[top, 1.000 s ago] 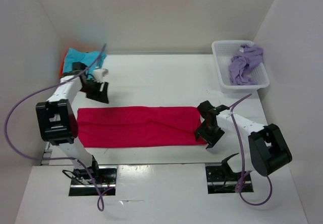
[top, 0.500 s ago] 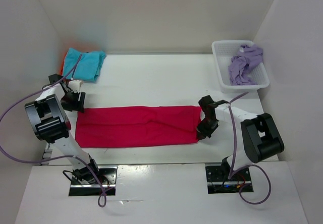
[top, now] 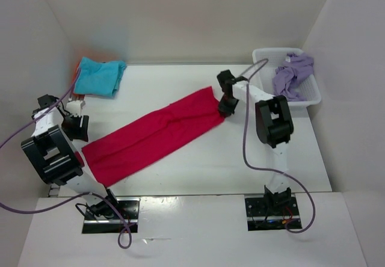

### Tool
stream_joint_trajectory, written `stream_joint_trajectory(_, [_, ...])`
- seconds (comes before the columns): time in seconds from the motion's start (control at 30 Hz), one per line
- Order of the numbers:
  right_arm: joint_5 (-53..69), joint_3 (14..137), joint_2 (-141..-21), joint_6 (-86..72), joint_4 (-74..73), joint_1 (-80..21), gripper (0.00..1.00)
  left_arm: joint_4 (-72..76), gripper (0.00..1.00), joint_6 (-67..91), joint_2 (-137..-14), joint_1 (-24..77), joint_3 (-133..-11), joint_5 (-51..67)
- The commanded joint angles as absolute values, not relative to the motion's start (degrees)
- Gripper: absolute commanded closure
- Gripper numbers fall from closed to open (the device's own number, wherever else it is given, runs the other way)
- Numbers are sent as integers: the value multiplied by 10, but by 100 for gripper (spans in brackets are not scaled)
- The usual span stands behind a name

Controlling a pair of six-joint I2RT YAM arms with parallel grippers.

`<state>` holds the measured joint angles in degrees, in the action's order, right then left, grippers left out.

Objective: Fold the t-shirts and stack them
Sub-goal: Rotate the tshirt 90 degrees

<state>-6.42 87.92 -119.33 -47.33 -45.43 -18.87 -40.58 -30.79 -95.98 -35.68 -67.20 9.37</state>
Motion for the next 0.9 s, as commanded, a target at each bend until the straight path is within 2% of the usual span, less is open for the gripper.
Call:
stream_joint_trajectory(0.0, [-174, 1077, -1305, -363, -432, -206, 67, -452, 26, -332, -932, -355, -667, 112])
stream_joint_trajectory(0.03, [-188, 1138, -1343, -342, -459, -212, 43, -458, 26, -332, -932, -355, -667, 112])
stream_joint_trajectory(0.07, [-229, 1292, -1386, -321, -485, -212, 28, -467, 26, -332, -932, -355, -667, 112])
stream_joint_trajectory(0.1, [-255, 1390, -1484, -280, -517, -220, 16, -467, 26, -332, -932, -355, -675, 112])
stream_joint_trajectory(0.13, [-284, 1504, -1536, -263, -601, -228, 0, -480, 26, -332, -926, -350, -681, 106])
stream_joint_trajectory(0.17, [-304, 1645, -1562, -263, -623, -229, 0, -487, 25, -325, -926, -350, -681, 106])
stream_joint_trajectory(0.23, [-306, 1646, -1531, -271, -615, -229, 0, -499, 24, -320, -913, -350, -690, 113])
stream_joint_trajectory(0.3, [-386, 1630, -1498, -265, -626, -236, 0, -505, 21, -315, -900, -335, -690, 120])
stream_joint_trajectory(0.33, [-386, 1604, -1439, -265, -626, -236, 0, -505, 21, -315, -900, -335, -681, 120])
stream_joint_trajectory(0.4, [-383, 1537, -1378, -270, -621, -245, 0, -505, 19, -309, -887, -329, -671, 125])
stream_joint_trajectory(0.43, [-395, 1480, -1309, -270, -605, -255, 0, -496, 19, -309, -879, -329, -665, 125])
stream_joint_trajectory(0.5, [-465, 1400, -1229, -256, -566, -303, 0, -483, 19, -288, -868, -329, -654, 120])
stream_joint_trajectory(0.53, [-492, 1297, -1138, -231, -542, -324, 0, -478, 19, -288, -854, -329, -647, 120])
stream_joint_trajectory(0.6, [-539, 1132, -1042, -183, -448, -393, 0, -478, 19, -283, -837, -334, -642, 146])
stream_joint_trajectory(0.63, [-539, 1089, -997, -183, -428, -415, 0, -478, 19, -283, -818, -339, -642, 155])
stream_joint_trajectory(0.67, [-526, 1053, -921, -183, -418, -437, 0, -478, 19, -283, -809, -339, -636, 164])
stream_joint_trajectory(0.73, [-441, 964, -841, -206, -425, -479, 0, -478, 19, -283, -779, -352, -636, 189])
stream_joint_trajectory(0.87, [-371, 908, -823, -305, -477, -566, 0, -484, 19, -270, -703, -365, -642, 203])
